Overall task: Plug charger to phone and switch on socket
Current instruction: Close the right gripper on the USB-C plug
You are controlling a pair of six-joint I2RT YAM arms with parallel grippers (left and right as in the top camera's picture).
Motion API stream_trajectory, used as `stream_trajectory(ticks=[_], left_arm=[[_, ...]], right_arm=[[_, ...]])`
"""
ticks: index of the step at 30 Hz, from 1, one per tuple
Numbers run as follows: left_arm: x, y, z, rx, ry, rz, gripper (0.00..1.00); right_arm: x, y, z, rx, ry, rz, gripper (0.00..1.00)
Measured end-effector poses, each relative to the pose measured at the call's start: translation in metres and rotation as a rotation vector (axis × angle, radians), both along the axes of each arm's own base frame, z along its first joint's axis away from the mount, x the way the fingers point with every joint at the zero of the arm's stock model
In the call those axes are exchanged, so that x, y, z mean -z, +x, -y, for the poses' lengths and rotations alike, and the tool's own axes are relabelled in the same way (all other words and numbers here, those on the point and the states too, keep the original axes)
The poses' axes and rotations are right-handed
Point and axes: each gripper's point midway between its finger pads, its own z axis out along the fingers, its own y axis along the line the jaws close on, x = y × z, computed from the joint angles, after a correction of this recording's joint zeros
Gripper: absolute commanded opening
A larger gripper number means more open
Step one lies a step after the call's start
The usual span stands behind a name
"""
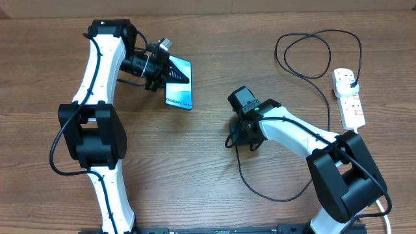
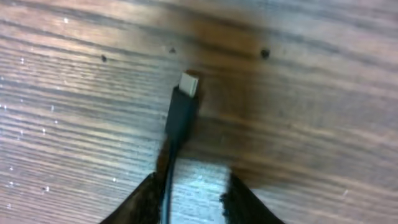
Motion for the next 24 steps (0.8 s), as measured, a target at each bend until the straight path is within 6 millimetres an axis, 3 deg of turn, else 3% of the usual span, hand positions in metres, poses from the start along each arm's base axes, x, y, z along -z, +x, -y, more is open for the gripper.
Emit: stream_trajectory(ticks=[5, 11, 24], left_arm=[[0.000, 0.001, 0.000, -0.001, -0.003, 0.006, 0.04], [0.000, 0.002, 0.000, -0.001, -0.004, 0.012, 0.04], [0.000, 0.002, 0.000, -0.001, -0.004, 0.012, 0.04]], right_arm=[[-0.002, 0.011, -0.009, 0.015, 0.038, 0.044, 0.21], [-0.005, 0.023, -0.015, 0.046, 0.067, 0.088, 0.21], [-0.004, 0.025, -0.012, 0.068, 0.050, 0.097, 0.27]])
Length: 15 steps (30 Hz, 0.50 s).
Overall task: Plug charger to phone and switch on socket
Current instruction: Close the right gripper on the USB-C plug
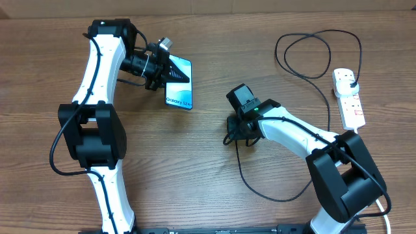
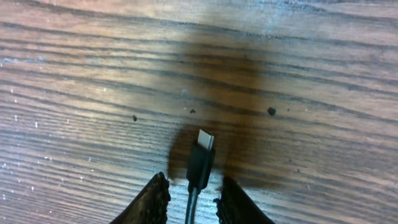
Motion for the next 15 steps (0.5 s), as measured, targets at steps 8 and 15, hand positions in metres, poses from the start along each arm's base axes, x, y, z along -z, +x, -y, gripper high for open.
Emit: stream_trajectory(ticks=[8, 15], left_arm=[[0.0000, 0.0000, 0.0000, 0.000, 0.000, 0.000, 0.04], [0.0000, 0.0001, 0.0000, 0.000, 0.000, 0.000, 0.04]], right_arm=[[0.0051, 0.0025, -0.0006, 0.002, 0.013, 0.029, 0.14], [0.0057, 0.0021, 0.0001, 0.004, 0.011, 0.030, 0.22]])
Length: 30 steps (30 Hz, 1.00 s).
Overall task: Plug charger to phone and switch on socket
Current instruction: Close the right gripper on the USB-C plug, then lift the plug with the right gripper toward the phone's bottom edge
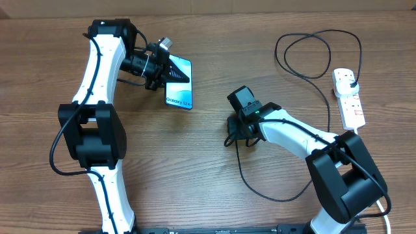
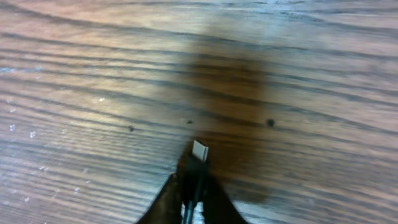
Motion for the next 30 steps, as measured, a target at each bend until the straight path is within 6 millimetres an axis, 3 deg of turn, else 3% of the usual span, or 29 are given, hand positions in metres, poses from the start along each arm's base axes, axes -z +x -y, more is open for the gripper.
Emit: stream_trajectory(ticks=[3, 8, 15, 20, 23, 27, 30], left_arm=[[0.000, 0.000, 0.000, 0.000, 0.000, 0.000, 0.04], [0.000, 0.000, 0.000, 0.000, 0.000, 0.000, 0.04], [0.000, 0.003, 0.000, 0.000, -0.003, 0.022, 0.04], [-0.005, 0.012, 0.004, -0.006, -0.047, 0.071, 0.05], [-0.013, 0.019, 0.008, -0.012, -0.105, 0.117, 0.05], [-0.025, 0.024, 0.013, -0.018, -0.179, 0.150, 0.04], [-0.035, 0.025, 0.016, -0.019, -0.241, 0.170, 0.05]], right_arm=[[0.000, -0.001, -0.001, -0.005, 0.003, -0.003, 0.22], [0.000, -0.002, 0.000, -0.005, -0.002, -0.007, 0.04], [0.001, -0.005, 0.002, -0.001, -0.008, -0.021, 0.04], [-0.006, -0.022, 0.007, -0.003, 0.045, -0.120, 0.04], [-0.037, -0.022, -0.002, -0.033, 0.190, -0.113, 0.04], [-0.113, -0.021, -0.017, -0.103, 0.440, -0.009, 0.04], [-0.165, -0.032, -0.028, -0.179, 0.590, 0.062, 0.04]])
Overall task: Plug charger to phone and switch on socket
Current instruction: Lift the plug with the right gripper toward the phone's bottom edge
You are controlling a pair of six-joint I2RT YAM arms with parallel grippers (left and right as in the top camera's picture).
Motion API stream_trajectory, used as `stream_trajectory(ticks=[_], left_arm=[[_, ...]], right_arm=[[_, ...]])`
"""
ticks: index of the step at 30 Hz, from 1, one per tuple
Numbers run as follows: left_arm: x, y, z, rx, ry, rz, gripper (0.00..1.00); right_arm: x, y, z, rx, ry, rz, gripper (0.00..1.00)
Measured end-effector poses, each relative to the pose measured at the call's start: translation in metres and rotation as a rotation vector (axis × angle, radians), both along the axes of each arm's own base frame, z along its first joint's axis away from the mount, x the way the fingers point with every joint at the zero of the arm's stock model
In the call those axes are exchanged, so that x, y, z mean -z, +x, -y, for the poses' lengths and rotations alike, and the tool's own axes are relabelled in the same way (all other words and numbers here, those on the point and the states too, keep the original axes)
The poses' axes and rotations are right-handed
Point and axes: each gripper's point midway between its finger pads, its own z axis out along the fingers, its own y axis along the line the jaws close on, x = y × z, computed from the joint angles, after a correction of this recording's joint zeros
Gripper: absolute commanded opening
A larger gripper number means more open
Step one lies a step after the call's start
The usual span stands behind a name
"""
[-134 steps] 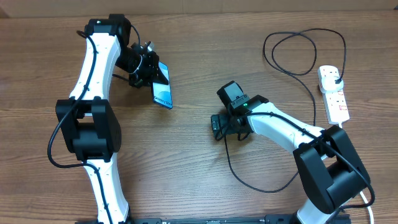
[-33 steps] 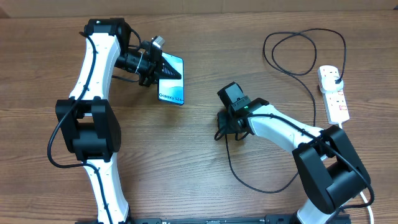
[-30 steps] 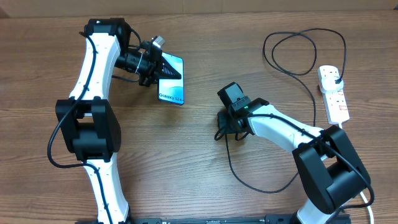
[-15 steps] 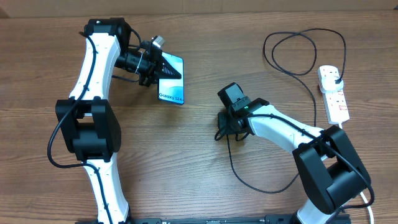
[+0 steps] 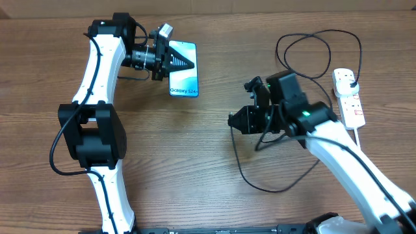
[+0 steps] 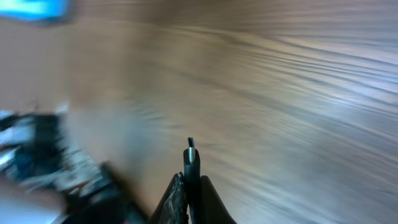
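Observation:
The blue phone (image 5: pixel 184 78) lies far left of centre, marked Galaxy S24. My left gripper (image 5: pixel 187 61) reaches in from the left over the phone's upper half, with its jaws together on it. My right gripper (image 5: pixel 233 121) is raised mid-table, pointing left, and shut on the black charger plug (image 6: pixel 191 157). The plug's metal tip sticks out ahead of the fingers (image 6: pixel 175 196). The black cable (image 5: pixel 260 185) loops back from the plug to the white socket strip (image 5: pixel 348 97) at the right edge. The right wrist view is blurred, and the phone (image 6: pixel 31 7) shows there only as a blue smear at top left.
Slack cable (image 5: pixel 318 39) curls at the back right near the strip. The left arm's dark links (image 5: pixel 91 130) stand along the left side. Bare wood lies between the phone and the plug.
My right gripper has lifted off the table with the plug and now points left toward the phone. The left gripper and phone have moved slightly farther back, and the phone is now straight.
The right gripper first stood open behind the plug lying on the wood. It then had its fingers on either side of the plug, and then shut on it. Now the plug is in the air. The phone stayed tilted in the left gripper until the last interval.

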Motion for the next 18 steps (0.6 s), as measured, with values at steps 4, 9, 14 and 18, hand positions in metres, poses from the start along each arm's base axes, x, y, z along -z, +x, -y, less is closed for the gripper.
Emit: stream_trajectory(ticks=[4, 9, 14, 18], left_arm=[[-0.018, -0.005, 0.004, 0.010, -0.107, 0.021, 0.04], [-0.037, -0.023, 0.005, 0.019, -0.182, 0.012, 0.05], [-0.061, -0.030, 0.005, 0.034, -0.205, 0.156, 0.05], [-0.097, -0.046, 0.005, 0.047, -0.219, 0.283, 0.04]], right_arm=[[-0.032, -0.020, -0.014, -0.100, 0.137, 0.014, 0.04], [-0.049, -0.039, -0.027, -0.216, 0.264, -0.013, 0.04], [-0.066, -0.049, -0.034, -0.295, 0.362, -0.006, 0.04], [-0.084, -0.047, -0.041, -0.349, 0.439, 0.060, 0.04]])
